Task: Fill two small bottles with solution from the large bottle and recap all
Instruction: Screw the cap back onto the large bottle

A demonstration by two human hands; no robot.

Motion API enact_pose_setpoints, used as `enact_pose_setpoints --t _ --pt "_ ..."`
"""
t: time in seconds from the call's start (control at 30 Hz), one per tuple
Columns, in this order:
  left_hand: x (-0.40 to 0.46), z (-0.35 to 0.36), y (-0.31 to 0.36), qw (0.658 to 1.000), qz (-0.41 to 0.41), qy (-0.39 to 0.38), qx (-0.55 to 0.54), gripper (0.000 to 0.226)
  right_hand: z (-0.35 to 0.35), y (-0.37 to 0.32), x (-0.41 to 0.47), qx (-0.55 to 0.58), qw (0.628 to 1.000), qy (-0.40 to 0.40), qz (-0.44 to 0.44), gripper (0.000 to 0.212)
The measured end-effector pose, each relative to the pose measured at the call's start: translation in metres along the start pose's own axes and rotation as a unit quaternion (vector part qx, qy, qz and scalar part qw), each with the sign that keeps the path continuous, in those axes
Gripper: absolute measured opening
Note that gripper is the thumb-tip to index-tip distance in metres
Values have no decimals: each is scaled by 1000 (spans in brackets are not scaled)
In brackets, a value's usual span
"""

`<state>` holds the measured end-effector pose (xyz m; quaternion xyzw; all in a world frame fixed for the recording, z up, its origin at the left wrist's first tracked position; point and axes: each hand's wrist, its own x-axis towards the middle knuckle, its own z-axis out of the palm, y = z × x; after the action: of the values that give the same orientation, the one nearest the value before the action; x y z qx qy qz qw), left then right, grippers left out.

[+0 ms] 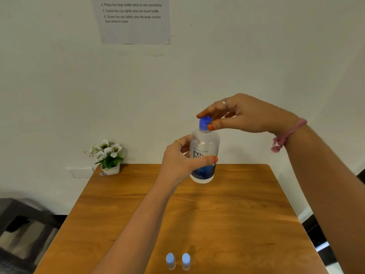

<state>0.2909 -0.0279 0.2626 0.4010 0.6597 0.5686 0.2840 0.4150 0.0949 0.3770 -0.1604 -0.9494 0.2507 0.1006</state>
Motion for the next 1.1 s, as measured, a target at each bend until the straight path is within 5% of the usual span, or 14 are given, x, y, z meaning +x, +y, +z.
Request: enact_pose_setpoints --t 0.2,0.33,0.43,0.8,1.0,1.1 --pt "-2 -3 -7 1000 -6 11 8 73 24 3 3 31 995 89 24 31" --pt "-4 -6 -7 1000 -3 -2 14 71 19 4 -4 35 999 14 17 48" --pt "-4 -9 -5 1000 -1 -7 19 71 18 2 -6 49 999 -12 -8 40" --pt "1 -16 -18 999 -3 4 31 76 66 -2 1 102 971 212 54 33" --pt "-1 -23 -24 1000 -14 -5 17 75 59 -2 -2 99 990 87 46 63" --pt "-3 -28 -27 1000 -17 -14 11 73 61 -1 -2 82 995 56 29 49"
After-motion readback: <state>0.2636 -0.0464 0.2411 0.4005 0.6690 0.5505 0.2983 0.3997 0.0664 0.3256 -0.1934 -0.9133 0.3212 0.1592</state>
